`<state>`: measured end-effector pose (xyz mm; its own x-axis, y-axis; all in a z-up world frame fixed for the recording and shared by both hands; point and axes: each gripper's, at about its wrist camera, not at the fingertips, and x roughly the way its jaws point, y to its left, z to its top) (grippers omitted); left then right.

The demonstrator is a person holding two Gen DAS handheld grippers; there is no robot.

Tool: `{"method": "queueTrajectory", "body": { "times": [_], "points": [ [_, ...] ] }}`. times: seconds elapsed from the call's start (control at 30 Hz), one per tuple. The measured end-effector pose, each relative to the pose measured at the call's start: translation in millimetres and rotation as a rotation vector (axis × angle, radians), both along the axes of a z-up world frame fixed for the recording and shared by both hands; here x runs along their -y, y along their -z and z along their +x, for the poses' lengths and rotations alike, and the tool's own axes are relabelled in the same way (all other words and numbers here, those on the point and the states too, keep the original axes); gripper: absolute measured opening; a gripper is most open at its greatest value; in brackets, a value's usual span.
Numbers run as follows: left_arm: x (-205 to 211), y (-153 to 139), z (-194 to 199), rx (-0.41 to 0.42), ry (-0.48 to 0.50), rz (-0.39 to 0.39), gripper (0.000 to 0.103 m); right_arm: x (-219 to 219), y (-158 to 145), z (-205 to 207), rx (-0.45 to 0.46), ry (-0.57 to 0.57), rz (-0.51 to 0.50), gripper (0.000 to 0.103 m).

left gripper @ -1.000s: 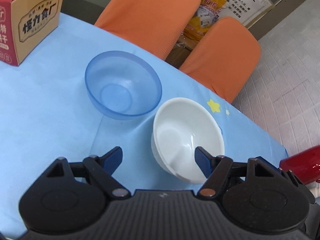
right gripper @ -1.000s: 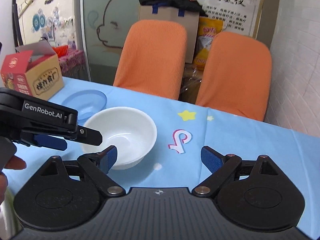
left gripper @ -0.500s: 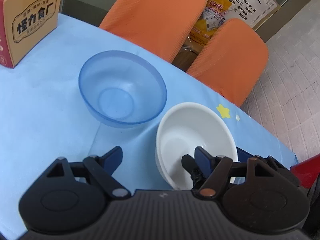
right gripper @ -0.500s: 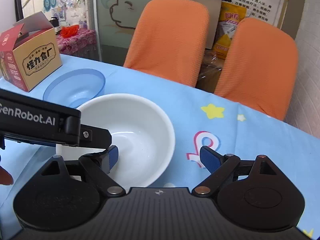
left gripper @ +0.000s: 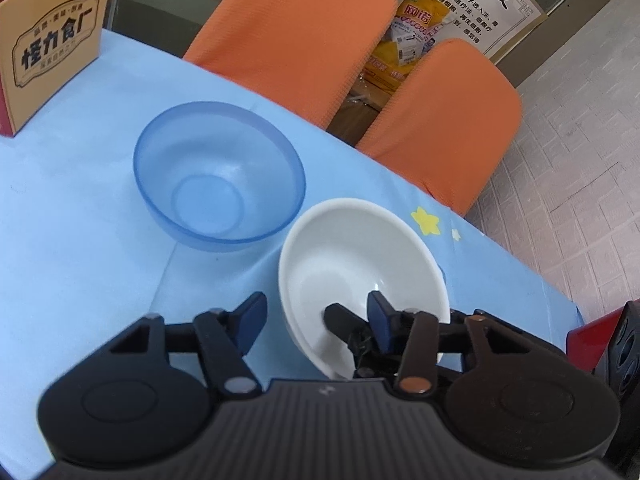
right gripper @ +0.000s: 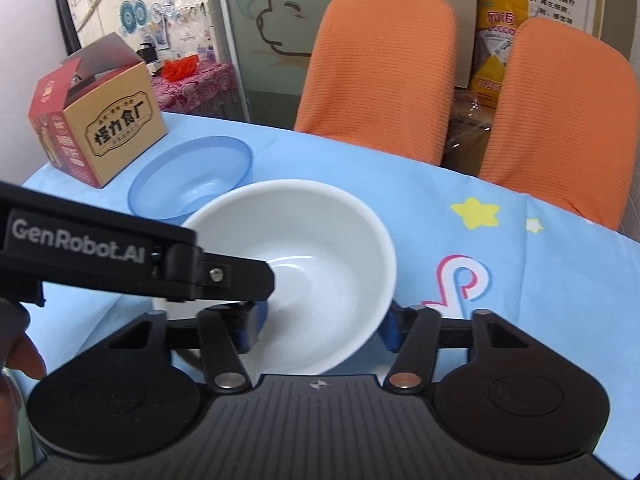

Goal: Organize plates and bowls
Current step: 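Grip the rim of the white ceramic bowl with the right tool, then carry the white bowl with the right tool into the steel bowl, release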

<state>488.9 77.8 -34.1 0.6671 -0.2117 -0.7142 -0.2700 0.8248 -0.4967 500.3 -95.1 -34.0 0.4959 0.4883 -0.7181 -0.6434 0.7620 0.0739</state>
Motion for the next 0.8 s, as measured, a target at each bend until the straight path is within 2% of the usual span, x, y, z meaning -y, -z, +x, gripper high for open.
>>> {"method": "queueTrajectory", "body": {
  "times": [0.1, 0.2, 0.37, 0.57, 0.8],
  "points": [
    [8, -5, -2, 0.014, 0.023, 0.028, 0.037, -2, -2, -4, 0.018, 0.005, -0.016, 0.087],
    [15, -15, -7, 0.039, 0.051, 0.060, 0.037, 1, -10, -14, 0.052, 0.021, -0.030, 0.087],
    [26, -35, -31, 0.079, 0.091, 0.060, 0.037, 13, -31, -35, 0.089, 0.054, -0.033, 0.088],
    [54, -52, -79, 0.114, 0.162, 0.059, 0.037, 34, -51, -89, 0.136, 0.097, -0.066, 0.092],
    [93, -45, -146, 0.112, 0.263, 0.027, 0.037, 63, -51, -163, 0.170, 0.166, -0.149, 0.094]
  ]
}}
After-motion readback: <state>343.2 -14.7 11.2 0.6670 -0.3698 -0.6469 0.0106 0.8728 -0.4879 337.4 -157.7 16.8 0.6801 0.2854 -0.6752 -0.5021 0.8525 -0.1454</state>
